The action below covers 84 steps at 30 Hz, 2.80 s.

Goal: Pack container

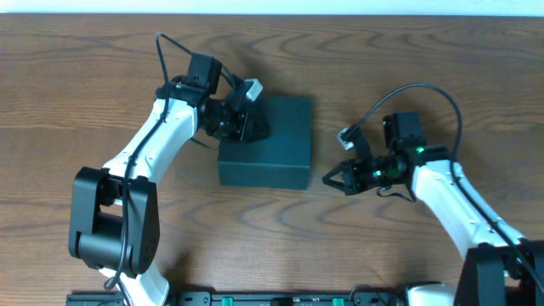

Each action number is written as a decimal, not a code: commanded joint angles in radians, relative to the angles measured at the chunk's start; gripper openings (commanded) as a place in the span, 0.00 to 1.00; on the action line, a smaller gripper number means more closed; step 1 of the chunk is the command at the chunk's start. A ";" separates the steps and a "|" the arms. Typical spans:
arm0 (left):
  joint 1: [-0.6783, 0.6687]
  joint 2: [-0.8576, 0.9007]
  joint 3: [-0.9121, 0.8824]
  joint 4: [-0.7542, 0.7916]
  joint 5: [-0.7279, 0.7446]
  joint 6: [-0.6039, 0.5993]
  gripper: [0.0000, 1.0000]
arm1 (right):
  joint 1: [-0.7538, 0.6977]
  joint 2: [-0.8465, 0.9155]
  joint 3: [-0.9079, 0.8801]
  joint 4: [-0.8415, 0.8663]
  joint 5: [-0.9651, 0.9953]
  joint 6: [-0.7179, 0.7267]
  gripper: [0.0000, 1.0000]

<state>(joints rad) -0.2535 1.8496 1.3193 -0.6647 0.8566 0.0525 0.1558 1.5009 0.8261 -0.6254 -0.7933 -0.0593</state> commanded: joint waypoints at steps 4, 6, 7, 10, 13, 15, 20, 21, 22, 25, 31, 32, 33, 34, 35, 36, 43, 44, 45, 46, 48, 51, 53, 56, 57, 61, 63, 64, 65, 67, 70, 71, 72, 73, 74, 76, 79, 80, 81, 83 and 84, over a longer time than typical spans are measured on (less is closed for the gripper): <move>0.002 -0.006 -0.028 0.018 -0.059 -0.008 0.06 | 0.167 -0.004 -0.023 0.152 0.158 0.224 0.02; 0.001 -0.006 -0.028 0.018 -0.079 -0.008 0.06 | 0.241 -0.004 -0.023 0.205 0.251 0.293 0.02; 0.002 -0.006 -0.028 0.018 -0.083 -0.008 0.06 | 0.269 -0.004 -0.023 0.220 0.297 0.317 0.02; 0.001 -0.005 -0.028 0.017 -0.106 -0.013 0.06 | 0.360 -0.004 -0.023 0.254 0.465 0.394 0.02; 0.001 -0.005 -0.028 0.010 -0.133 -0.015 0.06 | 0.438 -0.003 -0.023 0.291 0.577 0.418 0.02; 0.001 -0.005 -0.029 0.007 -0.136 -0.015 0.06 | 0.476 -0.002 -0.023 0.309 0.634 0.426 0.02; 0.002 -0.005 -0.046 0.008 -0.158 -0.014 0.06 | 0.546 0.043 -0.023 0.356 0.736 0.435 0.02; 0.002 -0.005 -0.049 0.008 -0.158 -0.014 0.06 | 0.552 0.053 -0.023 0.365 0.754 0.448 0.02; 0.002 -0.005 -0.050 0.007 -0.158 -0.014 0.06 | 0.556 0.066 -0.023 0.377 0.774 0.465 0.02; 0.002 -0.005 -0.050 0.007 -0.158 -0.014 0.06 | 0.559 0.107 -0.023 0.423 0.793 0.489 0.02; 0.002 -0.005 -0.050 0.000 -0.158 -0.013 0.06 | 0.559 0.179 -0.023 0.500 0.819 0.561 0.02; 0.002 -0.005 -0.050 -0.002 -0.159 -0.010 0.06 | 0.559 0.185 -0.023 0.507 0.819 0.561 0.02; 0.002 -0.005 -0.050 -0.005 -0.160 -0.006 0.06 | 0.559 0.186 -0.023 0.508 0.817 0.560 0.02; 0.002 -0.005 -0.050 -0.007 -0.163 -0.006 0.06 | 0.559 0.186 -0.023 0.506 0.809 0.560 0.02; 0.002 -0.005 -0.050 -0.009 -0.166 -0.006 0.06 | 0.559 0.182 -0.022 0.500 0.790 0.555 0.02; 0.002 -0.005 -0.050 -0.011 -0.173 -0.007 0.06 | 0.559 0.174 -0.022 0.493 0.760 0.542 0.02; 0.002 -0.005 -0.050 -0.014 -0.190 -0.006 0.06 | 0.556 0.030 -0.021 0.395 0.711 0.533 0.02; 0.002 -0.005 -0.050 -0.014 -0.193 -0.005 0.06 | 0.556 0.000 -0.021 0.388 0.714 0.528 0.02; 0.002 -0.005 -0.050 -0.014 -0.196 -0.003 0.06 | 0.556 -0.029 -0.021 0.386 0.715 0.519 0.02; 0.002 -0.005 -0.050 -0.015 -0.204 -0.003 0.06 | 0.556 -0.069 -0.021 0.386 0.715 0.504 0.02; 0.002 -0.005 -0.050 -0.014 -0.210 -0.003 0.06 | 0.553 -0.134 -0.021 0.387 0.716 0.487 0.02; 0.002 -0.005 -0.050 -0.013 -0.210 -0.003 0.06 | 0.536 -0.223 -0.021 0.386 0.727 0.488 0.02; 0.002 -0.005 -0.050 -0.011 -0.210 -0.003 0.06 | 0.521 -0.243 -0.021 0.375 0.771 0.483 0.02; 0.002 -0.005 -0.050 -0.008 -0.210 -0.003 0.06 | 0.496 -0.218 -0.022 0.326 0.823 0.476 0.02; 0.002 -0.005 -0.050 -0.007 -0.210 -0.003 0.06 | 0.489 -0.194 -0.022 0.317 0.823 0.477 0.02; 0.002 -0.005 -0.050 -0.003 -0.210 -0.003 0.06 | 0.483 -0.069 -0.022 0.328 0.819 0.477 0.02; 0.002 -0.005 -0.050 -0.004 -0.210 -0.003 0.06 | 0.482 -0.005 -0.022 0.344 0.819 0.477 0.02; 0.002 -0.005 -0.050 -0.004 -0.209 -0.003 0.06 | 0.478 0.018 -0.022 0.345 0.818 0.478 0.02; 0.002 -0.005 -0.050 -0.004 -0.210 -0.003 0.06 | 0.478 0.024 -0.022 0.344 0.815 0.478 0.02; 0.002 -0.005 -0.050 -0.004 -0.210 -0.004 0.06 | 0.478 0.016 -0.020 0.344 0.812 0.477 0.02; 0.002 -0.005 -0.050 -0.004 -0.210 -0.004 0.06 | 0.476 -0.036 0.000 0.341 0.812 0.472 0.02; 0.002 -0.005 -0.050 -0.005 -0.210 -0.004 0.06 | 0.475 -0.061 0.008 0.340 0.812 0.465 0.02; 0.002 -0.005 -0.050 -0.005 -0.210 -0.004 0.06 | 0.473 -0.086 0.016 0.340 0.812 0.460 0.02; 0.002 -0.005 -0.050 -0.005 -0.210 -0.004 0.06 | 0.470 -0.118 0.026 0.340 0.812 0.447 0.02; 0.002 -0.005 -0.050 -0.005 -0.210 -0.004 0.06 | 0.465 -0.149 0.035 0.340 0.813 0.438 0.02; 0.002 -0.005 -0.050 -0.004 -0.210 -0.004 0.06 | 0.445 -0.208 0.042 0.340 0.813 0.421 0.02; 0.004 -0.006 -0.047 -0.003 -0.209 -0.015 0.06 | 0.389 -0.285 0.042 0.307 0.812 0.419 0.02; 0.006 -0.008 -0.044 -0.003 -0.210 -0.031 0.06 | 0.369 -0.300 0.042 0.287 0.812 0.410 0.02; 0.010 -0.011 -0.039 0.000 -0.208 -0.046 0.06 | 0.351 -0.312 0.042 0.264 0.812 0.397 0.02; 0.021 -0.023 -0.022 0.000 -0.183 -0.061 0.06 | 0.324 -0.327 0.042 0.223 0.812 0.373 0.02; 0.026 -0.032 -0.011 -0.001 -0.169 -0.063 0.06 | 0.315 -0.332 0.042 0.205 0.812 0.364 0.02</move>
<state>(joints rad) -0.2489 1.8420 1.2888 -0.6632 0.7017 0.0170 0.4988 1.1805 0.8627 -0.3946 0.0067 0.3542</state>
